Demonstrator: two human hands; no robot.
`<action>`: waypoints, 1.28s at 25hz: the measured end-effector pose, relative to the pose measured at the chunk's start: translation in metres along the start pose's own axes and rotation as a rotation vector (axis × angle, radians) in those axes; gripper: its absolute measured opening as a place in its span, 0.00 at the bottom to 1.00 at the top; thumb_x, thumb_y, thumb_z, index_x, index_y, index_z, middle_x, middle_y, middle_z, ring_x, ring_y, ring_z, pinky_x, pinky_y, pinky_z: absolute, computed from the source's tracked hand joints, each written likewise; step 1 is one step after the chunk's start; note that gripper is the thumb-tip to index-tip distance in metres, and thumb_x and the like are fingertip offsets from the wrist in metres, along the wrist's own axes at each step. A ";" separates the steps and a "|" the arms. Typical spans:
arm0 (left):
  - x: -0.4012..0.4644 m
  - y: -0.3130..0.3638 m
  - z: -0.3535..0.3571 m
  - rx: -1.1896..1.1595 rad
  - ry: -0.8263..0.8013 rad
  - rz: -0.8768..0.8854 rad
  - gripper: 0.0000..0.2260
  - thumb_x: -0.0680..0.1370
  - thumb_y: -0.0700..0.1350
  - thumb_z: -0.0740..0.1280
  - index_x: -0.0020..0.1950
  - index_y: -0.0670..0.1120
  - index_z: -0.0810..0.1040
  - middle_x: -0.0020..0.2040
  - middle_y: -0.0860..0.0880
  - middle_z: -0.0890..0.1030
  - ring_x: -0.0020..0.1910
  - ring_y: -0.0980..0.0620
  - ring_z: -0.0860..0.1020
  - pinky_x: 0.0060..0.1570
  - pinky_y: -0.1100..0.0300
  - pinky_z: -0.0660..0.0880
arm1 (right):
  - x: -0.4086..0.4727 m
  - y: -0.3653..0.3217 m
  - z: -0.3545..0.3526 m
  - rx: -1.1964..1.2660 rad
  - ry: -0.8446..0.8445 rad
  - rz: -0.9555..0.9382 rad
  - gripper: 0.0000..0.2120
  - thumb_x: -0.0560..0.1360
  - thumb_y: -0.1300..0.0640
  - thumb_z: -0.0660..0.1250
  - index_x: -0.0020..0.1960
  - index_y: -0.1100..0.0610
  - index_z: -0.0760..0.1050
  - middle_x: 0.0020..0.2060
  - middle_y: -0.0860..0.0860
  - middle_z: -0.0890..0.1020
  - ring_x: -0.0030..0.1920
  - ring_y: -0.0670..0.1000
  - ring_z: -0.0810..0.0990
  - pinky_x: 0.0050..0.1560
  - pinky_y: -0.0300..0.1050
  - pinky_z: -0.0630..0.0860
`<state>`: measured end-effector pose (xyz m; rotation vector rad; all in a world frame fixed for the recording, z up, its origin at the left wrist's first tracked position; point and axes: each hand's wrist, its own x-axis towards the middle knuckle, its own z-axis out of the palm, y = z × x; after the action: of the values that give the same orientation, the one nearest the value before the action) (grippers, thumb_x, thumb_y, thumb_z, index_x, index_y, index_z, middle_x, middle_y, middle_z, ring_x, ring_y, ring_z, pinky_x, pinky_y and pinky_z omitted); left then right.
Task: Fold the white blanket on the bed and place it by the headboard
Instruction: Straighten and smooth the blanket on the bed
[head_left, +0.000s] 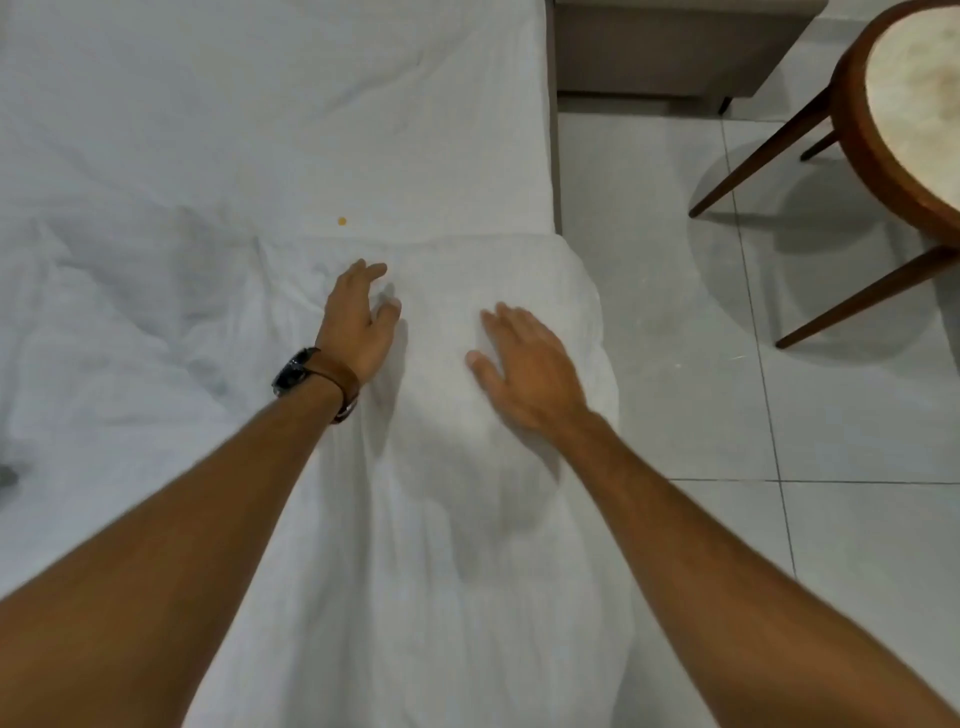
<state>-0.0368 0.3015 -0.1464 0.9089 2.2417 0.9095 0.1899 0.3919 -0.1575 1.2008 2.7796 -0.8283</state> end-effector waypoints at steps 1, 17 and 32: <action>-0.005 -0.008 0.003 0.133 0.042 0.047 0.21 0.85 0.47 0.61 0.79 0.46 0.68 0.82 0.43 0.63 0.81 0.44 0.61 0.80 0.49 0.59 | -0.007 -0.011 0.019 -0.052 -0.034 -0.010 0.33 0.85 0.37 0.51 0.85 0.51 0.61 0.85 0.56 0.61 0.85 0.59 0.57 0.84 0.63 0.53; -0.086 -0.168 -0.126 0.919 -0.231 0.371 0.35 0.85 0.61 0.49 0.85 0.41 0.51 0.86 0.42 0.50 0.85 0.43 0.48 0.83 0.45 0.48 | -0.108 -0.168 0.150 -0.179 0.146 0.153 0.36 0.87 0.38 0.51 0.86 0.60 0.55 0.86 0.61 0.54 0.87 0.62 0.49 0.82 0.71 0.50; 0.124 -0.317 -0.402 0.770 -0.218 0.114 0.33 0.85 0.60 0.55 0.85 0.53 0.44 0.86 0.55 0.42 0.74 0.35 0.71 0.65 0.37 0.74 | -0.002 -0.416 0.296 -0.294 0.222 0.231 0.37 0.86 0.35 0.50 0.87 0.57 0.55 0.87 0.59 0.54 0.87 0.60 0.49 0.82 0.73 0.49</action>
<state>-0.5099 0.0706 -0.1640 1.3904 2.3685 -0.0615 -0.1499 0.0154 -0.2178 1.5939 2.7175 -0.2719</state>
